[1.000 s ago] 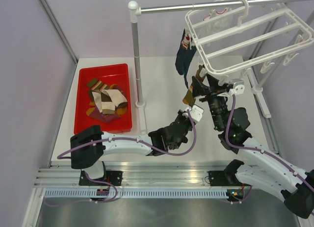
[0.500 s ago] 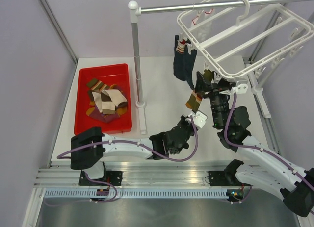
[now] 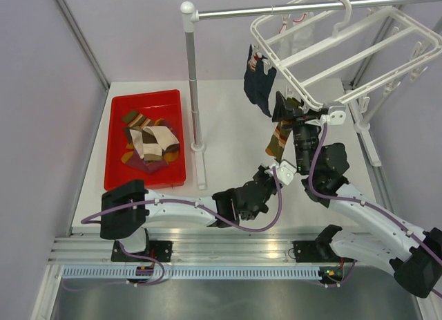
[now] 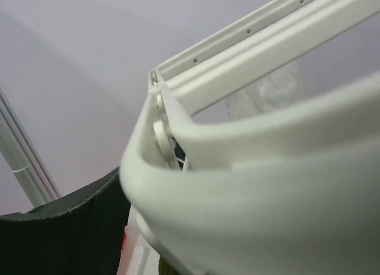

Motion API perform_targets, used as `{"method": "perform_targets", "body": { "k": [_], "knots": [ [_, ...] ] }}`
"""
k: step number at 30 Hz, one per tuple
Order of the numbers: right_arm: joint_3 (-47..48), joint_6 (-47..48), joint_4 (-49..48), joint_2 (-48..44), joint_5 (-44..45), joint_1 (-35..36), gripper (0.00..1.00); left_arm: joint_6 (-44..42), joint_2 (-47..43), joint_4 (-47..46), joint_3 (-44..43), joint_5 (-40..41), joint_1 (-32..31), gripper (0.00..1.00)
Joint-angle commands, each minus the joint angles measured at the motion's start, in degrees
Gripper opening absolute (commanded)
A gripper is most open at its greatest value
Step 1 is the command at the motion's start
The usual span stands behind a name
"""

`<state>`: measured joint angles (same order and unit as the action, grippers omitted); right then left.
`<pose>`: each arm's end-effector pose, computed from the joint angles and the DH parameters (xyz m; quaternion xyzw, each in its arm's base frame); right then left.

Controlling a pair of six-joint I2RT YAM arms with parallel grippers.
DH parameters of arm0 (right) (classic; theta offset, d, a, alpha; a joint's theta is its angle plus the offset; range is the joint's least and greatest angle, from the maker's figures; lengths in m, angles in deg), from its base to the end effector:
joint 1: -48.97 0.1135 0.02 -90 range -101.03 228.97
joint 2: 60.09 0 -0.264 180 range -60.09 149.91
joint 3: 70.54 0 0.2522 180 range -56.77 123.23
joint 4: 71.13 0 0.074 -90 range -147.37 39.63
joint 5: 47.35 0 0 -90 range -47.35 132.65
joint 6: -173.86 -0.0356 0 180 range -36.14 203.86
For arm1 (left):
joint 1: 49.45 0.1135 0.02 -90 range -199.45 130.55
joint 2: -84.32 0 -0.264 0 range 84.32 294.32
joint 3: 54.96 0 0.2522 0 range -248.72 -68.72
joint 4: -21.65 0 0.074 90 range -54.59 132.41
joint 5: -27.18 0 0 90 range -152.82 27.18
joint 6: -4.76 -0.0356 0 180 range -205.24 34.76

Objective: Remove the socks clipped to the hanger

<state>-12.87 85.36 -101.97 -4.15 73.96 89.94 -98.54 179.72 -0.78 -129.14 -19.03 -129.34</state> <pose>0.1724 0.1252 0.3960 0.0530 0.5169 0.1631 0.8387 0.0909 -0.3694 0.2871 0.2885 0.6396 -0.1459 0.6974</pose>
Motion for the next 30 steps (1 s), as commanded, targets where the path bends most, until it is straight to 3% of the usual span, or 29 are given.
{"method": "perform_targets", "body": {
  "k": [1, 7, 10, 15, 19, 26, 30],
  "knots": [
    [4.0, 2.1, -3.13, 1.45, 1.03, -0.45, 0.75, -2.78, 1.02, -1.96, -2.15, -1.08, -0.87, 0.02],
    [4.7, 2.9, -4.27, 2.68, 1.82, -0.89, 0.73, -2.87, 1.11, -2.22, -2.42, -1.16, -1.05, 0.02],
    [5.14, 3.16, -3.83, 2.86, 2.35, -1.16, 0.66, -2.96, 1.02, -2.22, -2.51, -1.16, -1.14, 0.02],
    [5.32, 3.69, -2.51, 2.24, 2.79, -1.51, 0.54, -2.96, 0.76, -2.31, -2.42, -0.99, -1.23, 0.02],
    [6.02, 3.51, -0.41, 1.63, 3.14, -1.6, 0.31, -2.78, 0.84, -2.4, -2.51, -0.99, -1.4, 0.02],
    [7.08, 1.85, 3.99, -1.01, 4.02, -1.6, 0.04, -2.96, 1.37, -3.19, -2.07, 0.5, -1.4, 0.02],
    [7.51, 1.23, 6.1, -2.33, 4.11, -1.6, 0.01, -0.86, 0.24, -3.1, -1.01, 1.38, -0.44, 0.02]
  ]
}}
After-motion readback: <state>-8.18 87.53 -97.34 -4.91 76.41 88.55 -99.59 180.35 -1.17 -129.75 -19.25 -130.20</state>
